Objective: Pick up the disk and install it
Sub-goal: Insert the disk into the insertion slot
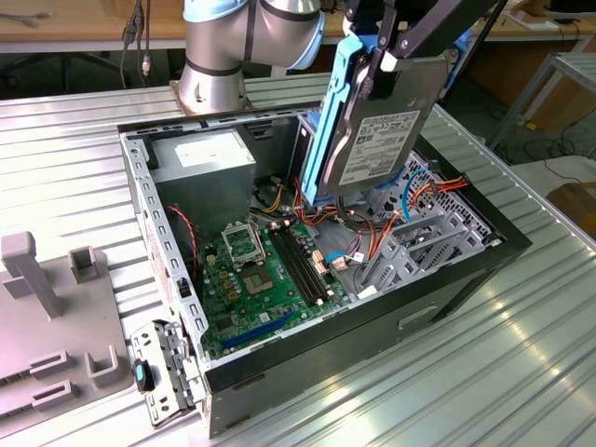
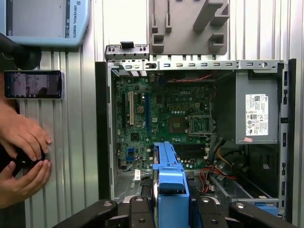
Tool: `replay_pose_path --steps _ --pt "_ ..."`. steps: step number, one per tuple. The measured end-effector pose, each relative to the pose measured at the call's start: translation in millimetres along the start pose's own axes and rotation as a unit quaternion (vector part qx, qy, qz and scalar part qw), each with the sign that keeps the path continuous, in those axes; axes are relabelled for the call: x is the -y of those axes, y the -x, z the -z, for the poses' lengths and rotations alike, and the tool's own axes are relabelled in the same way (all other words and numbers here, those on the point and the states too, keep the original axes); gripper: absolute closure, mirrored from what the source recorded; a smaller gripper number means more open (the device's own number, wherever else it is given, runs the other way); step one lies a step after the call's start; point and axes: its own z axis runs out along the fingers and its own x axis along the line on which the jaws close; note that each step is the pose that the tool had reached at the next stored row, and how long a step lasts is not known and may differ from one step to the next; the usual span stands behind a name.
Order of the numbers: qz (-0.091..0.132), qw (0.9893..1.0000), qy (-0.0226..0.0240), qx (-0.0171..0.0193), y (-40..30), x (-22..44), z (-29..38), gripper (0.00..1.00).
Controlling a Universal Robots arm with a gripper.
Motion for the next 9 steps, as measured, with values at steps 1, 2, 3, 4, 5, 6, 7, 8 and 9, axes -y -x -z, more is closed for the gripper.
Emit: replay_pose_path --steps 1,2,3,4,5,6,7,8,9 --pt "0.000 1.0000 0.0000 0.0000 -0.7 0.0 0.0 0.63" --pt "0.000 1.0000 0.0000 0.0000 -1.3 0.0 0.0 0.63" --pt "0.000 1.0000 0.0000 0.0000 -2.9 0.1 -0.1 0.63" --pt "0.000 1.0000 0.0000 -0.0001 -5.5 0.1 -0.1 0.63" --pt "0.000 1.0000 0.0000 0.0000 -7.2 0.1 -0.2 0.63" --pt "0.000 1.0000 0.0000 0.0000 -8.2 0.1 -0.2 0.63" --pt "0.000 1.0000 0.0000 0.0000 -9.3 0.2 -0.3 0.63" --pt "0.000 1.0000 0.0000 0.0000 -11.3 0.2 -0.3 0.63" --pt "0.000 1.0000 0.0000 0.0000 -12.1 0.2 -0.4 0.63"
